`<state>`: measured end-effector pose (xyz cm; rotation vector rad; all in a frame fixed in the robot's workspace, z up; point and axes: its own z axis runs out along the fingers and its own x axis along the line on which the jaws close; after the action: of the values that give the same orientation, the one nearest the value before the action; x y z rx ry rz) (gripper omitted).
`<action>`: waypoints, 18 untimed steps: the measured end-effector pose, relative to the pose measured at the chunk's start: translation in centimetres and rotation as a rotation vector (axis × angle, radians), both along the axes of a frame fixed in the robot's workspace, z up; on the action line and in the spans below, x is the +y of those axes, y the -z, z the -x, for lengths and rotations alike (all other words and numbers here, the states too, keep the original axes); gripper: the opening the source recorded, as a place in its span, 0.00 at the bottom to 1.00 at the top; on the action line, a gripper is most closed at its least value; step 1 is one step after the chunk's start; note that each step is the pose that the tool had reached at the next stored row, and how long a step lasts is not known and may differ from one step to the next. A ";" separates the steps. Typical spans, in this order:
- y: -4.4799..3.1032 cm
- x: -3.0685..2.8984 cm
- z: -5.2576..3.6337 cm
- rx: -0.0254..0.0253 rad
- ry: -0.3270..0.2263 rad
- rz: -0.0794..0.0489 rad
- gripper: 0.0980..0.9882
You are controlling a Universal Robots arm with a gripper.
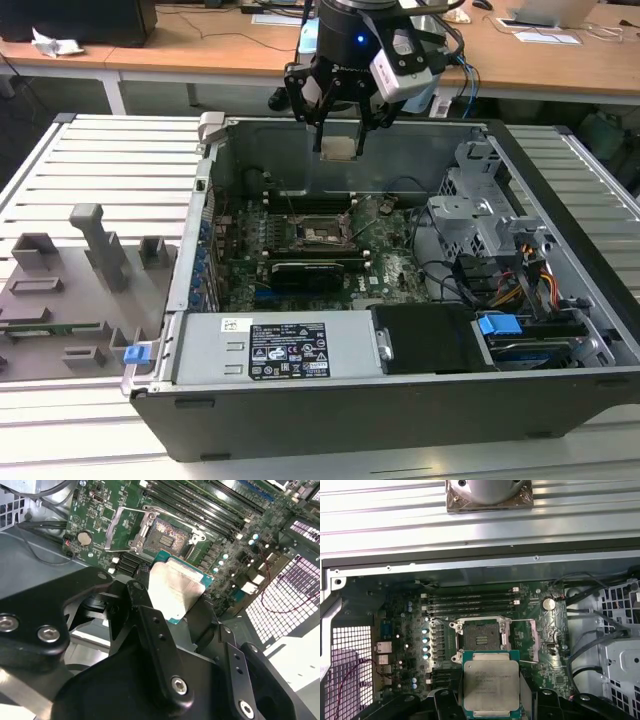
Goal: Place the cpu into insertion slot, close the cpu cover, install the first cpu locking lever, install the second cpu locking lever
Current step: 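Place the cpu into insertion slot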
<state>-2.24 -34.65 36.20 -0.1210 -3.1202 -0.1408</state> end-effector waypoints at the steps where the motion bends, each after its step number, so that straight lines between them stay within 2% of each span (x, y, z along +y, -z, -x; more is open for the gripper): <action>1: 0.00 0.00 0.00 0.0000 0.002 0.000 0.50; 18: 0.00 0.00 0.00 0.0000 0.042 0.000 0.50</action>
<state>-2.24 -34.65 36.20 -0.1865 -3.1188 -0.1414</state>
